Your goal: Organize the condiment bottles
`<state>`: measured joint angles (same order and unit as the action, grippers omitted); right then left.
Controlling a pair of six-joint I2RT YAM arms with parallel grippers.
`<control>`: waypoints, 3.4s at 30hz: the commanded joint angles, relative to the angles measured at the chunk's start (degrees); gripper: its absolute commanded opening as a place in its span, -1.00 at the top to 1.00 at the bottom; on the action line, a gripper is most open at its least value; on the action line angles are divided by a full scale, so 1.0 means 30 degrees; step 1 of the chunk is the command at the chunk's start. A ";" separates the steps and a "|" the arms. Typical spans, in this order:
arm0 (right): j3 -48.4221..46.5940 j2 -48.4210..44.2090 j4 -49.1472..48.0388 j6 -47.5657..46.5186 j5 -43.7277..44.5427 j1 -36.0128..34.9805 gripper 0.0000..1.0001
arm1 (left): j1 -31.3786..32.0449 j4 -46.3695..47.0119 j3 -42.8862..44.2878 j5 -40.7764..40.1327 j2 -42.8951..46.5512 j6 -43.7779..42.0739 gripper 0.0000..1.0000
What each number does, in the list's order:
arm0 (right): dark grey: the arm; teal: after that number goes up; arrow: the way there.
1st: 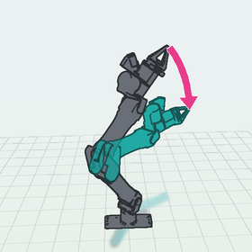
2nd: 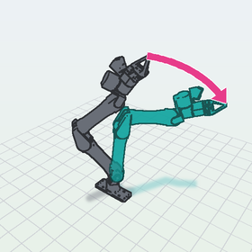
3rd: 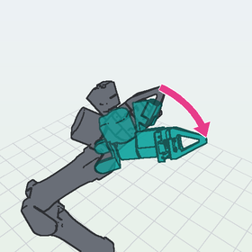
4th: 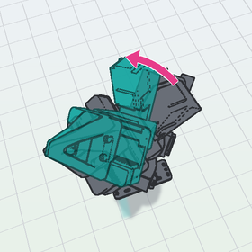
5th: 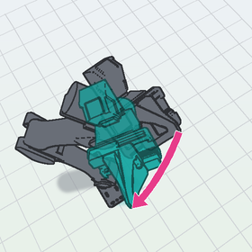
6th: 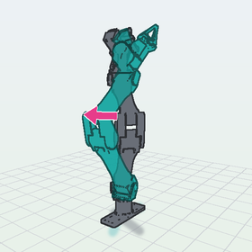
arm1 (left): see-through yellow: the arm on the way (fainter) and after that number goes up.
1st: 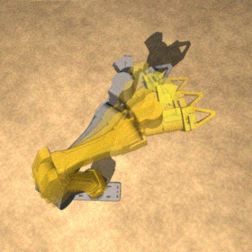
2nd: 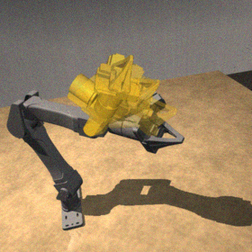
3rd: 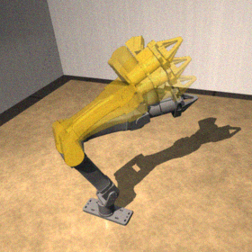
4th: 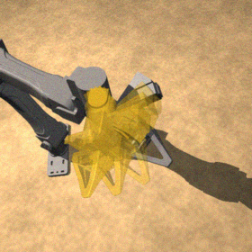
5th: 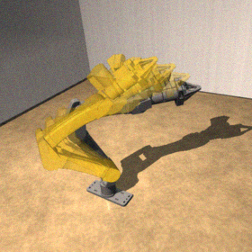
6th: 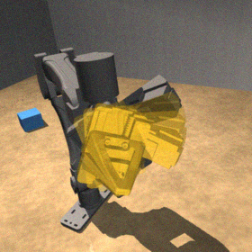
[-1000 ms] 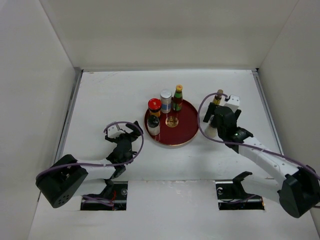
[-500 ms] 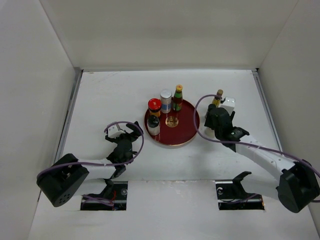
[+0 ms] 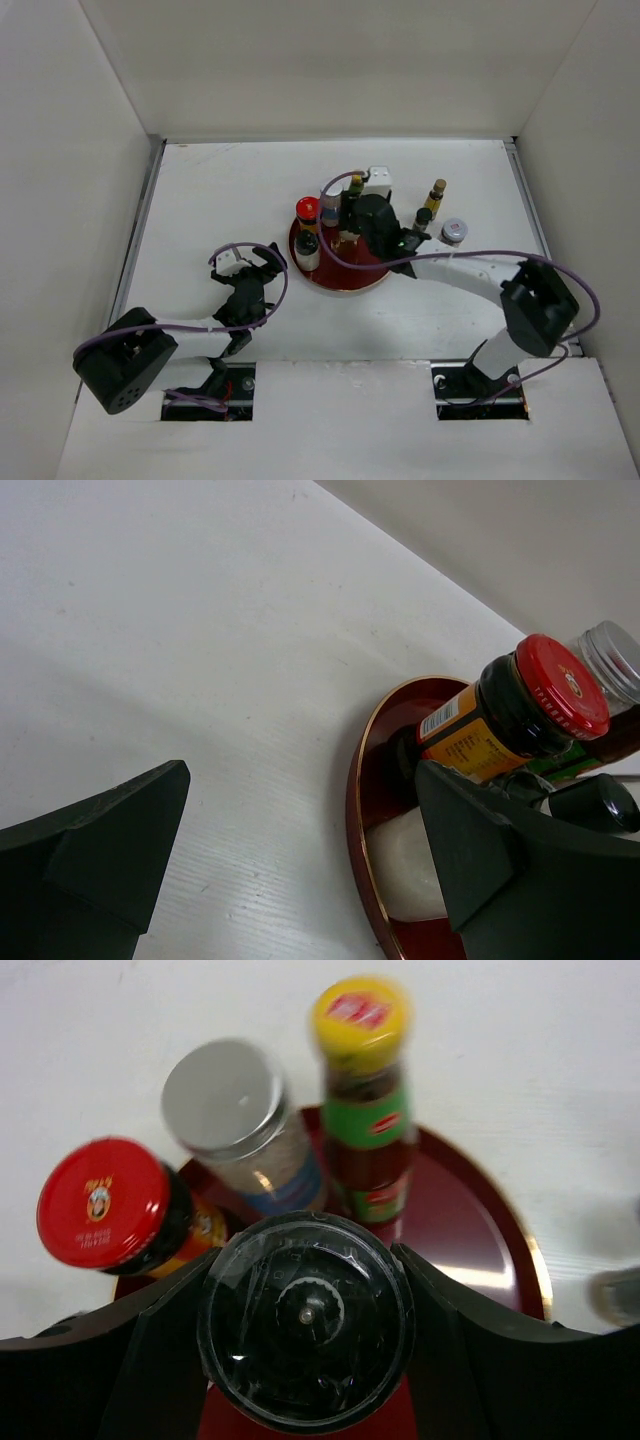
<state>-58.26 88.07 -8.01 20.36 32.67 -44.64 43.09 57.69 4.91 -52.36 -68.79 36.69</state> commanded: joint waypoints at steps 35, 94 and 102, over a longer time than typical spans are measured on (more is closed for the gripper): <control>0.5037 -0.4694 -0.0406 0.0774 -0.1422 0.7541 -0.70 | -0.0111 0.0955 0.0650 0.0636 -0.0300 0.0427 -1.00; 0.6055 -0.4973 -0.3542 0.1210 0.0304 -0.3596 -0.74 | -0.0521 0.0955 0.0708 0.0754 -0.0798 0.0457 -1.00; 0.5161 -0.6922 -0.1496 0.1390 0.0595 0.4953 -0.82 | -0.0521 0.0955 0.0708 0.0812 -0.0975 0.0486 -1.00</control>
<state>-38.59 65.04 -15.81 24.64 32.84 -36.07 41.65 57.69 5.54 -50.35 -71.57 37.52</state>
